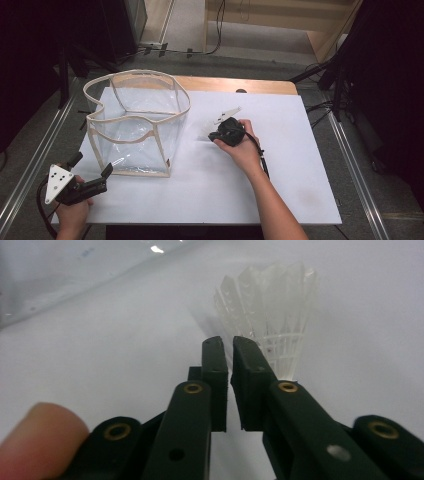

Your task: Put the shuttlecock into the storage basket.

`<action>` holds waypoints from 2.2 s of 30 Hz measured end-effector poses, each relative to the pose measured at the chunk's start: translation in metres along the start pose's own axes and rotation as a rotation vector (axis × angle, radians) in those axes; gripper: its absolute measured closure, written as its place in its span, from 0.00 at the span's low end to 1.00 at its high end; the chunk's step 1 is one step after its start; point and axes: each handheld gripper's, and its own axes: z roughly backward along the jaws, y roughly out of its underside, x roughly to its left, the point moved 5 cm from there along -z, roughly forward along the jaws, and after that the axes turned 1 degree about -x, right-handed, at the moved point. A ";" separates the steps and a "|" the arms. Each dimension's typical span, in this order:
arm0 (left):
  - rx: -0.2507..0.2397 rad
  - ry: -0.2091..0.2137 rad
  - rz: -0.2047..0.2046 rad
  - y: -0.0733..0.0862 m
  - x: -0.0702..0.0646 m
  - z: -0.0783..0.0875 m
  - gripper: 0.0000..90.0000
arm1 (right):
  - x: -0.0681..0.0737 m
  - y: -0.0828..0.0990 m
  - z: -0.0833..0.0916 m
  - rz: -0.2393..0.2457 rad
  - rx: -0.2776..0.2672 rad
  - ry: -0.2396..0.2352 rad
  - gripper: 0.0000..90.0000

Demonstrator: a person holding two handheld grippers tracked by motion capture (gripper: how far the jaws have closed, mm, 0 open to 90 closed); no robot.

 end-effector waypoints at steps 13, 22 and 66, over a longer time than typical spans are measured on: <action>0.002 0.000 -0.007 0.000 -0.001 0.000 0.00 | -0.004 0.005 0.018 0.006 0.047 -0.119 0.00; 0.003 0.001 -0.005 0.000 0.000 0.000 0.00 | -0.013 0.011 0.005 0.023 0.116 -0.028 0.00; 0.001 0.001 0.000 0.000 0.000 0.000 0.00 | -0.023 0.012 -0.015 0.002 0.170 0.068 0.69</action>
